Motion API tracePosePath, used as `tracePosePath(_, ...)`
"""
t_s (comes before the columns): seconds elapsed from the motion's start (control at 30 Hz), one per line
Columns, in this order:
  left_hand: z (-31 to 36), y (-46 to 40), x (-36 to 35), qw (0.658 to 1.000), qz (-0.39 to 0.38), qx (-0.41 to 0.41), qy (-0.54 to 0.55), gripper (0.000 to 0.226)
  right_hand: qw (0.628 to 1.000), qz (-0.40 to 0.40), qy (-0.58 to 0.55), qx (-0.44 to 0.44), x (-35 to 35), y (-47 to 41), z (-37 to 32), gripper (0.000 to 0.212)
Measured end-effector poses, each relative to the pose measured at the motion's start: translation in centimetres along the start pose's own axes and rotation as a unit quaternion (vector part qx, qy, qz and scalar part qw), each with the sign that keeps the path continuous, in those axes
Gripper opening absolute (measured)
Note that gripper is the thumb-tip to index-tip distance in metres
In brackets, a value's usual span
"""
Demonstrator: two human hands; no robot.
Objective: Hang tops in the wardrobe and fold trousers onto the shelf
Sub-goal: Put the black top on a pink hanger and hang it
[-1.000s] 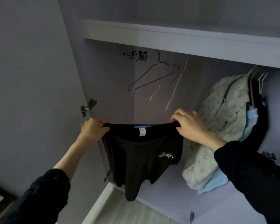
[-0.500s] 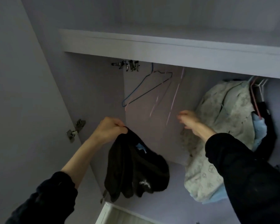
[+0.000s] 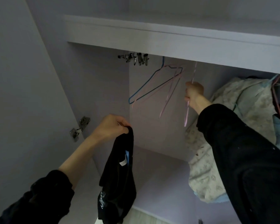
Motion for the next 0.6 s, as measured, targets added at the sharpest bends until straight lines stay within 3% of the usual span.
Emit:
tracePosePath(0.17,-0.2,0.4,-0.4,1.0,-0.007,-0.016,0.012,0.027,0.997,0.035,-0.019,0.068,2.1,1.0,0.6,0.024)
tracePosePath(0.4,0.5,1.2,-3.3,0.999,-0.04,-0.025,0.027,0.038,0.995,0.014,-0.021,0.102,4.4,2.8,-1.1,0.027)
tracePosePath(0.5,1.3,1.3,-4.1,0.998,-0.026,-0.017,0.048,0.042,0.996,0.005,-0.053,0.071,5.5,4.2,1.5,0.017)
tracePosePath(0.6,1.6,1.6,-4.5,0.997,-0.009,-0.005,0.074,0.042,0.994,-0.014,-0.11,-0.02,7.1,5.6,6.6,0.017)
Point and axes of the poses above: each hand's wrist, its own y-axis away from the middle knuckle, its own x-axis out of the back of the hand, z = x × y, the point moved 8 cm from there along -y, towards the middle knuckle, and after that the axes turned 1 degree about x, right-handed, at the moved point
